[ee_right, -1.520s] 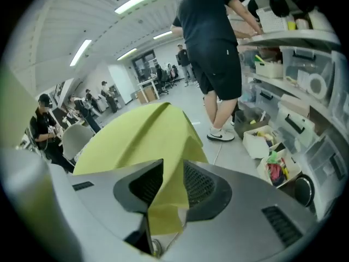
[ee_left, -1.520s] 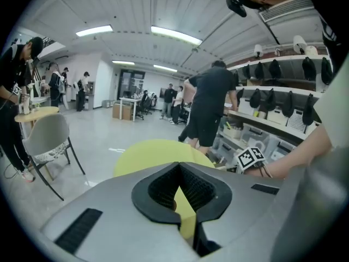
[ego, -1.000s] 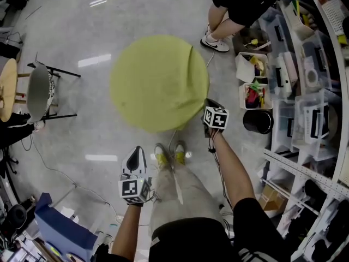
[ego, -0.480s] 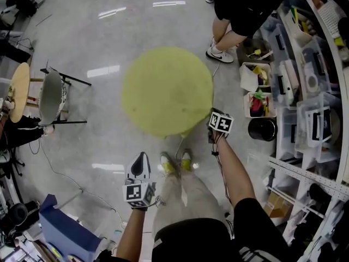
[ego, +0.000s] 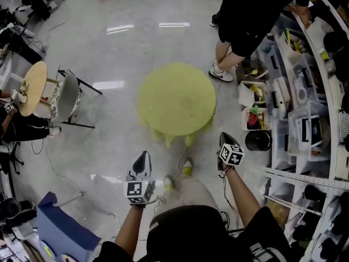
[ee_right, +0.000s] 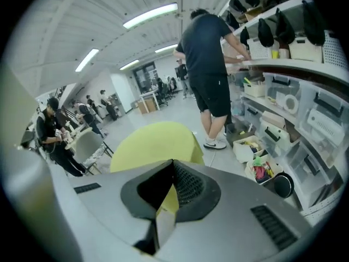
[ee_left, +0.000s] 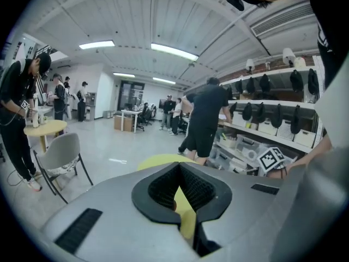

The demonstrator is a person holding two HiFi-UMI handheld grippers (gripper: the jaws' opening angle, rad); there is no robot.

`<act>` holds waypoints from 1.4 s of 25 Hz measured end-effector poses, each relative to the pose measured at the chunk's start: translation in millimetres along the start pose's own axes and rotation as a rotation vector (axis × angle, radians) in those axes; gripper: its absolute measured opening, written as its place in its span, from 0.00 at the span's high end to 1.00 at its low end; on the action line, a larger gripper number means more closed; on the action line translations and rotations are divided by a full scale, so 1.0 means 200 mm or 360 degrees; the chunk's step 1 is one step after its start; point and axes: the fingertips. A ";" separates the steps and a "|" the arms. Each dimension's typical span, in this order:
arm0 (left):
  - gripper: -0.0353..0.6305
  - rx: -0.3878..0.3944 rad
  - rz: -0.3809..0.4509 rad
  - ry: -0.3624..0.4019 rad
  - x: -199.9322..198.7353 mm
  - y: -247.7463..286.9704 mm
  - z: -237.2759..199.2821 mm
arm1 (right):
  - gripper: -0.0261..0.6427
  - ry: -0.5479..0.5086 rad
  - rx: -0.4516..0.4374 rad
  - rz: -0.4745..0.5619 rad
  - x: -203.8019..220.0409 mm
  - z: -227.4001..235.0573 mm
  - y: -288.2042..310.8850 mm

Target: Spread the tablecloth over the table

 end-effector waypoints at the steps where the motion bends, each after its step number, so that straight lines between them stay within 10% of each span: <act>1: 0.92 0.0019 0.0011 0.0008 -0.03 -0.06 0.00 | 0.96 -0.0006 -0.0019 0.0044 -0.02 -0.09 -0.14; 14: 0.92 0.0154 0.0173 0.0164 -0.22 -0.71 -0.03 | 0.96 -0.0211 -0.0039 0.0628 -0.40 -0.86 -1.23; 35: 0.92 0.0177 0.0368 0.0267 -0.33 -0.90 0.20 | 0.96 -0.0296 0.0083 0.0768 -0.25 -0.79 -1.69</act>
Point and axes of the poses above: the fingertips, and each gripper's own axes: y forward along the fingers, z to its right, x out of its underside, and after that the axes turned 13 degrees about -y, right-handed
